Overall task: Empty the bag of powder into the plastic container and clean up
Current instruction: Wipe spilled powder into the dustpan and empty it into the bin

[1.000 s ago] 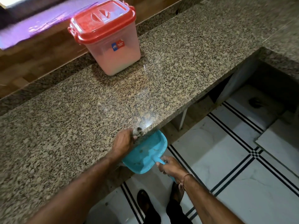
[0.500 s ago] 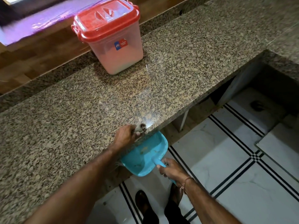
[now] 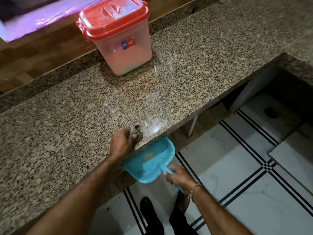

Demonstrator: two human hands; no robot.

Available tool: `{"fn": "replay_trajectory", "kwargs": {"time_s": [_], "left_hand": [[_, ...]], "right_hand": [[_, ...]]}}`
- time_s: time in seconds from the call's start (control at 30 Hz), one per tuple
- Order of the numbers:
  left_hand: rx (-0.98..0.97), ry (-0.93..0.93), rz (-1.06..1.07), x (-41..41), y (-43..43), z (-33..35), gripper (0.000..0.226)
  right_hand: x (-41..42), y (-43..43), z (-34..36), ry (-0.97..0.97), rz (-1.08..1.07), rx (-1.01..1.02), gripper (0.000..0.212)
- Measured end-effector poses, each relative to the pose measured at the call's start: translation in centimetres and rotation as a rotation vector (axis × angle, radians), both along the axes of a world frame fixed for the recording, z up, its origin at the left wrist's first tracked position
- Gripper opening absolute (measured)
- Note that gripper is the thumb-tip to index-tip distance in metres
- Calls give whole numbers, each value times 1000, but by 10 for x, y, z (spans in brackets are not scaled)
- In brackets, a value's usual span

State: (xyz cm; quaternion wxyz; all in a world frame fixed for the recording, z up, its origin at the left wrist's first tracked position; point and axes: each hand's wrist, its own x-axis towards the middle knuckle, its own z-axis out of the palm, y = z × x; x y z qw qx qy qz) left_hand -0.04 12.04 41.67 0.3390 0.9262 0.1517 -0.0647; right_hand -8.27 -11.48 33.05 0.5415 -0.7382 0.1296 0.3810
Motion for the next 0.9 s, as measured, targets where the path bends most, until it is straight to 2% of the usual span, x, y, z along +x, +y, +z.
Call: {"fn": "replay_trajectory", "kwargs": {"time_s": [0.13,0.33,0.4,0.5,0.63,0.77,0.9], "left_hand": [[105,31,-16,-6,-18,-12,24],[222,-144,-98,-26,-26,-14,9],[255,-145,-176,-44,-35,-21,9],[252,-144,-227,-59,-35,-23,9],[182,-237,-94,-29,-18,-10,11],[191,-214,-245,-9,-24,-10,14],[218,-215,-331,-46,-30,-18,9]], "right_hand": [[-2,-1,-2,1,-12,41,11],[-4,3,-5,17,-9,50,17],[-4,5,-5,16,-11,35,12],[-2,7,-2,8,-6,28,8],[-5,5,-3,-9,11,18,10],[-13,6,-5,-6,21,3,13],[-27,8,0,-12,40,-37,14]]}}
